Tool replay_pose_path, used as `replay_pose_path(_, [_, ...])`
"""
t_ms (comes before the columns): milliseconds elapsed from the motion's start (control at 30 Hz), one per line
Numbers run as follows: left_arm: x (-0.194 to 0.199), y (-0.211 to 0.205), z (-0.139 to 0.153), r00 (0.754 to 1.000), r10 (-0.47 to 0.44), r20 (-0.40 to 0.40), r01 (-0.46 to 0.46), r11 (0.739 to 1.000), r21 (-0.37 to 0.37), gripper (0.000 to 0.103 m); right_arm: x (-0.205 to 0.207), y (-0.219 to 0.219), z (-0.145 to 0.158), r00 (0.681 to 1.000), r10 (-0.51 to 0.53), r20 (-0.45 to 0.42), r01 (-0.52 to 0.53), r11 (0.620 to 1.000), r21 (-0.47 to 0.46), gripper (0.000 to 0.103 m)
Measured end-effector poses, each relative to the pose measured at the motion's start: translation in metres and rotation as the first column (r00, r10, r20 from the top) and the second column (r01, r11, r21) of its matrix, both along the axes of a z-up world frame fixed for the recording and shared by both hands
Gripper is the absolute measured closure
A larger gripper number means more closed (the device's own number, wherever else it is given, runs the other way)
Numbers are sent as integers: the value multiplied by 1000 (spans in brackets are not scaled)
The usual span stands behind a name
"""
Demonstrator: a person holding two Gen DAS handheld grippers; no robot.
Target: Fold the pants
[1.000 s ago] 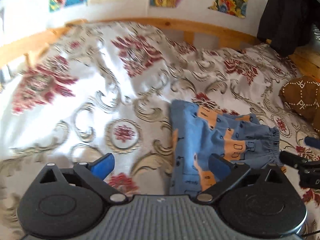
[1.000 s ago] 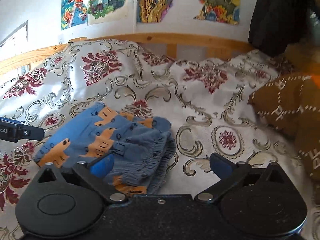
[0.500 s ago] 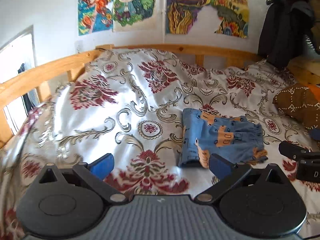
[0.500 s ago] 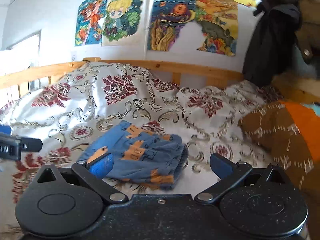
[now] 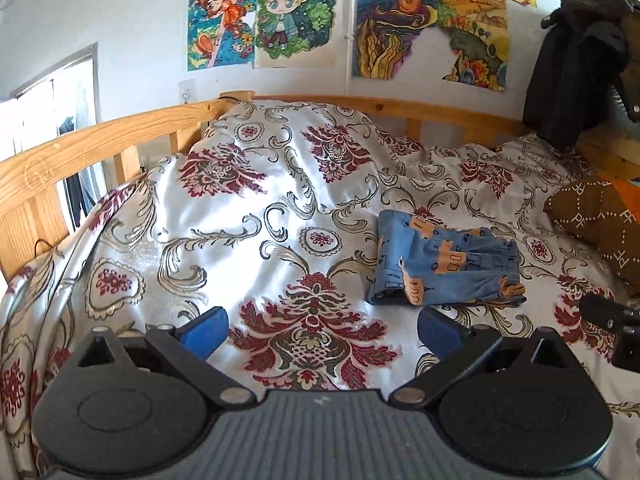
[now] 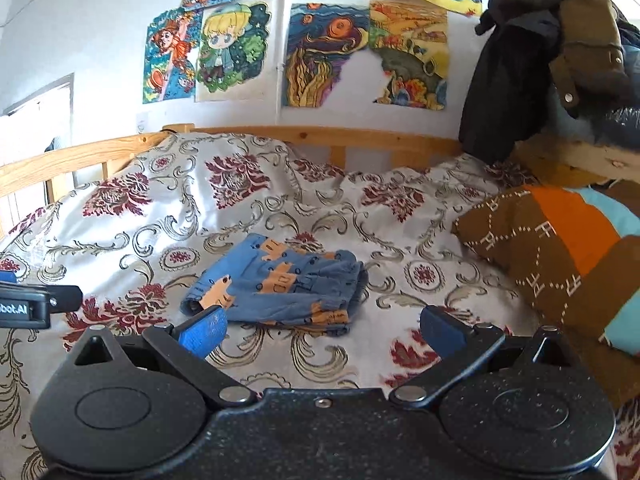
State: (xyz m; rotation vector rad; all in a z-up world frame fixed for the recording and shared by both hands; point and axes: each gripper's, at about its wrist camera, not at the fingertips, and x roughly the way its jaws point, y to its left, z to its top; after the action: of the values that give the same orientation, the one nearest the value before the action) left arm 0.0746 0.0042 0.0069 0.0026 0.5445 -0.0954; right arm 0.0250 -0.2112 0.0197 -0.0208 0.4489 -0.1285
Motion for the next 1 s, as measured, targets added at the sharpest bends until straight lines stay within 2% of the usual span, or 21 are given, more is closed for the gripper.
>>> replay_pose_path(433, [2, -2, -6, 1000, 6, -14, -5, 999, 36, 0, 2, -6, -5, 1000, -17, -20, 18, 999, 46, 1])
replay_pose_path(1000, [3, -3, -9, 1000, 9, -21, -7, 998, 59, 0, 4, -4, -7, 999, -11, -32, 13, 999, 44, 1])
